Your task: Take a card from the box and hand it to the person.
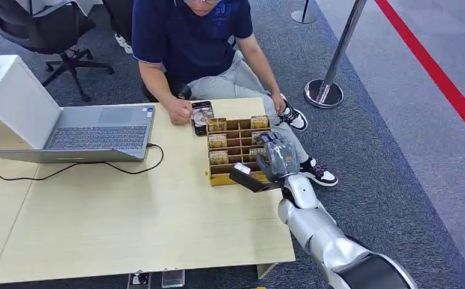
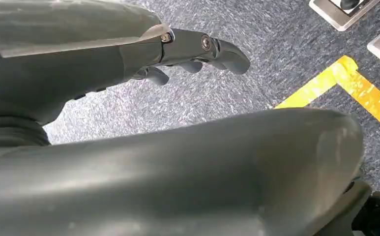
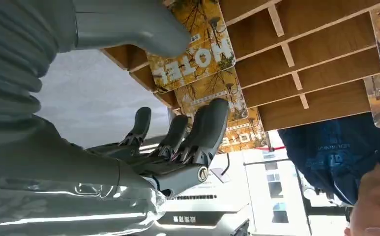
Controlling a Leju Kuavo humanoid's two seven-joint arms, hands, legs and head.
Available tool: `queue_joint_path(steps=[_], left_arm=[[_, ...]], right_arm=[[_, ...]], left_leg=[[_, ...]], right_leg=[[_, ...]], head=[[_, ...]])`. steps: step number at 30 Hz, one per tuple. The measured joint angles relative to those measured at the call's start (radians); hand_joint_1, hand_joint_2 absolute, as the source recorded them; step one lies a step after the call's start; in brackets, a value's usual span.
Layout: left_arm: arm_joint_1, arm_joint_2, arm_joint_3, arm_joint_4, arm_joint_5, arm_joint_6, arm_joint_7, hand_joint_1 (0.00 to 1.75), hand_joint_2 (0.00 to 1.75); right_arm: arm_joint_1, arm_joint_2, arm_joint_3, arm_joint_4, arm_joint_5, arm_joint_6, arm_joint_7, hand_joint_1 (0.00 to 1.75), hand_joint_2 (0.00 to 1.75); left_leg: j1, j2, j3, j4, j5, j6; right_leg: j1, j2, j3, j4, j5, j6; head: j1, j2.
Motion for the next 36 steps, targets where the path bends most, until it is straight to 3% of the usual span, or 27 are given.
queue_joint_path(steps=[13,15,17,22,28,29,32,36], left_arm=[[0.000,0.000,0.000,0.000,0.000,0.000,0.000,0.00,0.00],[0.000,0.000,0.000,0.000,0.000,0.000,0.000,0.00,0.00],[0.000,0.000,0.000,0.000,0.000,0.000,-0.001,0.00,0.00],[0.000,0.000,0.000,0.000,0.000,0.000,-0.001,0.00,0.00],[0.001,0.000,0.000,0.000,0.001,-0.001,-0.018,0.00,0.00],[0.001,0.000,-0.001,0.000,0.000,0.001,-0.022,0.00,1.75],[0.000,0.000,0.000,0.000,0.000,0.016,-0.044,0.00,1.75],[0.000,0.000,-0.008,0.000,-0.007,-0.011,-0.053,0.00,1.75]], right_arm=[[0.002,0.000,0.001,0.014,0.003,0.005,0.005,1.08,1.75],[0.002,0.000,0.001,0.016,0.003,0.005,0.007,1.29,1.75],[0.002,0.000,0.001,0.019,0.004,0.009,0.008,1.36,1.75],[0.002,0.000,0.002,0.026,0.004,0.013,0.008,1.36,1.75],[0.002,0.000,0.002,0.027,0.004,0.013,0.008,1.52,1.75],[0.002,0.000,0.002,0.027,0.004,0.013,0.008,1.55,1.75],[0.005,-0.001,0.002,0.027,0.004,0.013,0.007,1.64,1.75],[0.005,-0.001,0.002,0.028,0.004,0.012,-0.001,1.66,1.75]], left_leg=[[0.000,0.000,0.000,0.000,0.000,0.000],[0.000,0.000,0.000,0.000,0.000,0.000],[0.000,0.000,0.000,0.000,0.000,0.000],[0.000,0.000,0.000,0.000,0.000,0.000],[0.000,0.000,0.000,0.000,0.000,0.000],[0.000,0.000,0.000,0.000,0.000,0.000],[0.000,0.000,0.001,0.000,0.000,0.000],[0.000,0.000,0.001,0.000,0.001,0.000]], right_leg=[[0.000,0.000,0.000,0.000,0.000,0.000],[0.000,0.000,0.000,0.000,0.000,0.000],[0.000,0.000,0.000,0.000,0.000,0.000],[0.000,0.000,0.000,0.000,0.000,0.000],[0.000,0.000,0.000,0.000,0.000,0.000],[0.000,0.000,0.000,0.000,0.000,0.000],[0.000,0.000,0.000,0.000,0.000,0.000],[0.000,0.000,0.001,0.000,0.001,0.000]], head=[[0.000,0.000],[0.000,0.000],[0.000,0.000],[-0.001,0.000],[0.000,0.000],[0.000,0.000],[0.000,0.000],[-0.001,0.000]])
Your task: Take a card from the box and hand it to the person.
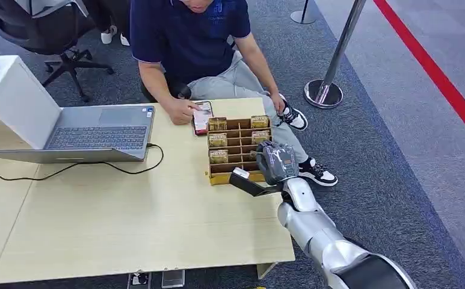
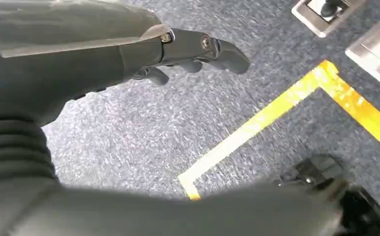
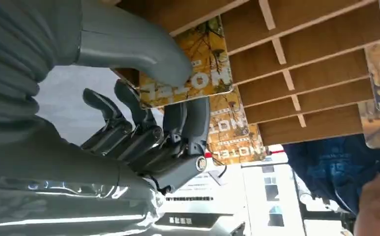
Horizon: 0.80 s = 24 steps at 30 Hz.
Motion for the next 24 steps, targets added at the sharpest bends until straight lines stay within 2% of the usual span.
queue_joint_path(steps=[4,11,15,21,24], left_arm=[[0.000,0.000,-0.008,0.000,-0.006,-0.036,0.006,0.00,1.75],[-0.002,0.000,-0.018,0.000,0.004,-0.016,0.023,0.00,1.75],[-0.002,0.000,-0.018,0.000,0.018,0.006,0.011,0.00,1.75],[-0.003,0.000,-0.018,0.000,0.034,-0.001,-0.005,0.00,1.75],[-0.008,0.000,-0.018,0.000,0.034,0.000,-0.005,0.00,1.75]], right_arm=[[0.000,0.000,0.000,0.000,-0.002,0.000,-0.008,1.66,1.75],[0.000,0.000,-0.004,0.000,-0.044,-0.009,-0.052,1.66,1.75],[0.008,0.001,-0.016,-0.008,-0.101,-0.017,-0.101,1.66,1.75],[0.047,0.012,-0.043,-0.081,-0.249,-0.021,-0.221,1.66,1.75],[0.067,0.019,-0.046,-0.137,-0.290,-0.019,-0.243,1.66,1.75]], left_leg=[[0.000,0.000,0.000,0.000,0.000,0.000],[0.000,0.000,0.000,0.000,0.000,0.000],[0.000,0.000,0.000,0.000,0.000,0.000],[0.000,0.000,-0.001,0.000,0.000,0.000],[0.000,0.000,-0.001,0.000,0.000,0.000]], right_leg=[[0.000,0.000,0.000,0.000,0.000,0.000],[0.000,0.000,0.000,0.000,0.000,0.000],[0.000,0.000,0.000,0.000,0.000,0.000],[0.000,0.000,-0.001,0.000,0.000,0.000],[0.000,0.000,-0.001,0.000,0.000,0.000]], head=[[0.000,0.000],[-0.001,0.000],[0.000,0.000],[0.002,0.000],[0.001,0.000]])
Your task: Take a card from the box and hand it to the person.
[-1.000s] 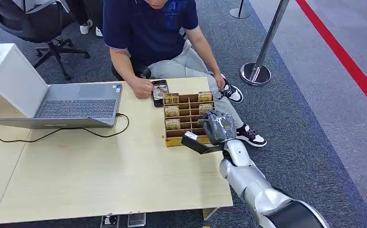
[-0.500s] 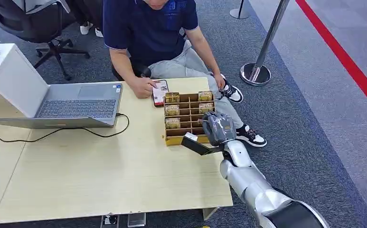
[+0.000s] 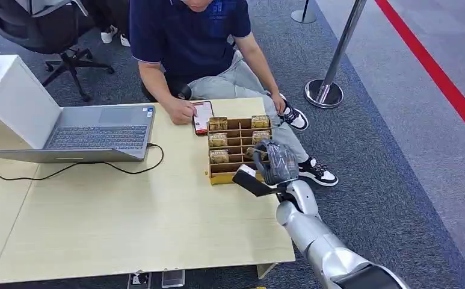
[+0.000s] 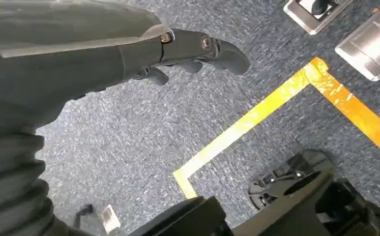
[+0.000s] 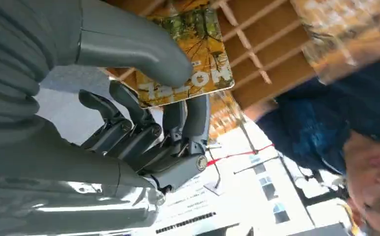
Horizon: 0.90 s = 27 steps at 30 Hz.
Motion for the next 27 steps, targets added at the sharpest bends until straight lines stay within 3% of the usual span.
queue_joint_path(steps=[9,15,27], left_arm=[[-0.003,0.000,0.000,0.000,0.011,0.021,0.000,0.00,1.75],[-0.003,0.000,-0.001,0.000,0.013,0.026,0.000,0.00,1.75],[-0.004,0.000,-0.008,0.000,0.013,-0.013,-0.010,0.00,1.75]], right_arm=[[0.050,0.012,0.016,-0.166,-0.044,-0.005,0.000,1.66,1.75],[0.081,0.021,0.039,-0.279,-0.129,0.029,-0.043,1.66,1.75],[0.082,0.083,0.108,-0.307,-0.216,0.123,-0.055,1.66,1.75]], left_leg=[[0.000,0.000,0.000,0.000,0.000,0.000],[0.000,0.000,-0.001,0.000,0.000,0.000],[0.000,0.000,-0.001,0.000,0.000,0.000]], right_leg=[[0.000,0.000,0.000,0.000,0.000,0.000],[0.000,0.000,0.000,0.000,0.000,0.000],[0.000,0.000,0.000,0.000,0.000,0.000]], head=[[0.000,0.000],[0.001,0.000],[0.001,0.000]])
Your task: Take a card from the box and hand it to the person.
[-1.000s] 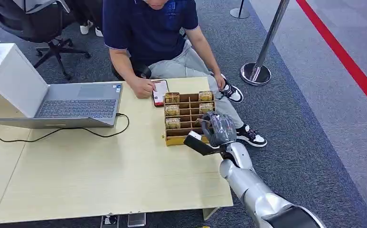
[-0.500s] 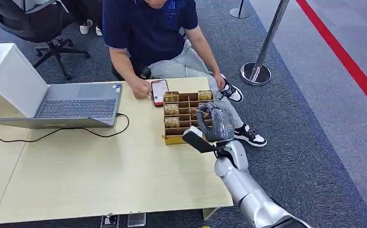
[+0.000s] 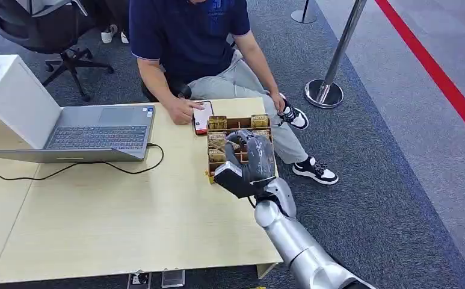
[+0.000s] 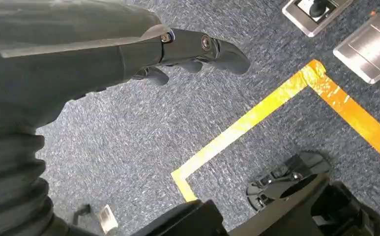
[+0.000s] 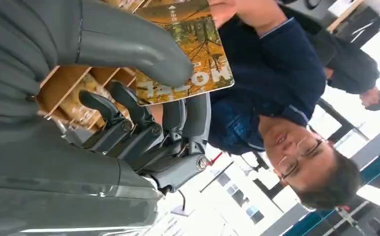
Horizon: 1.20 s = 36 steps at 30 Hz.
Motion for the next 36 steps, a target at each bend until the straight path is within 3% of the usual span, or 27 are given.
queue_joint_path(steps=[17,19,24,25,26,36], left_arm=[[-0.005,0.000,-0.025,0.000,-0.010,-0.021,-0.007,0.00,1.75],[-0.006,0.000,-0.027,0.000,-0.019,-0.002,0.009,0.00,1.75],[-0.012,0.000,-0.050,0.000,-0.041,0.069,0.087,0.00,1.75],[-0.012,0.000,-0.054,0.000,-0.041,0.066,0.100,0.00,1.75],[-0.009,0.002,-0.055,0.001,-0.036,0.060,0.105,0.00,0.00],[-0.004,0.003,-0.055,0.005,-0.017,0.019,0.113,0.00,0.00]], right_arm=[[-0.080,0.066,0.041,0.087,-0.037,0.029,-0.014,1.66,1.75],[-0.086,0.068,0.043,0.098,-0.038,0.029,-0.012,1.75,1.75],[-0.091,0.069,0.053,0.113,-0.039,0.029,-0.011,1.75,1.75],[-0.092,0.069,0.055,0.115,-0.040,0.029,-0.011,0.35,1.75],[-0.092,0.070,0.055,0.117,-0.040,0.027,-0.011,0.00,0.00],[-0.092,0.071,0.056,0.122,-0.041,0.022,0.001,0.00,0.00]], left_leg=[[0.000,0.000,0.000,0.000,0.000,0.000],[0.000,0.000,0.000,0.000,0.000,0.000],[0.000,0.000,0.000,0.000,0.000,0.000],[0.000,0.000,0.000,0.000,0.000,0.000],[0.000,0.000,0.000,0.000,0.000,0.000],[0.000,0.000,0.000,0.000,0.000,0.000]], right_leg=[[0.000,0.000,0.000,0.000,0.000,0.000],[0.000,0.000,0.000,0.000,0.000,0.000],[0.000,0.000,0.000,0.000,0.000,0.000],[0.000,0.000,0.000,0.000,0.000,0.000],[0.000,0.000,0.000,0.000,0.000,0.000],[0.000,0.000,0.000,0.000,0.000,0.000]], head=[[0.000,0.000],[0.000,0.000],[-0.001,0.000],[0.000,0.000],[-0.002,0.000],[0.002,0.000]])
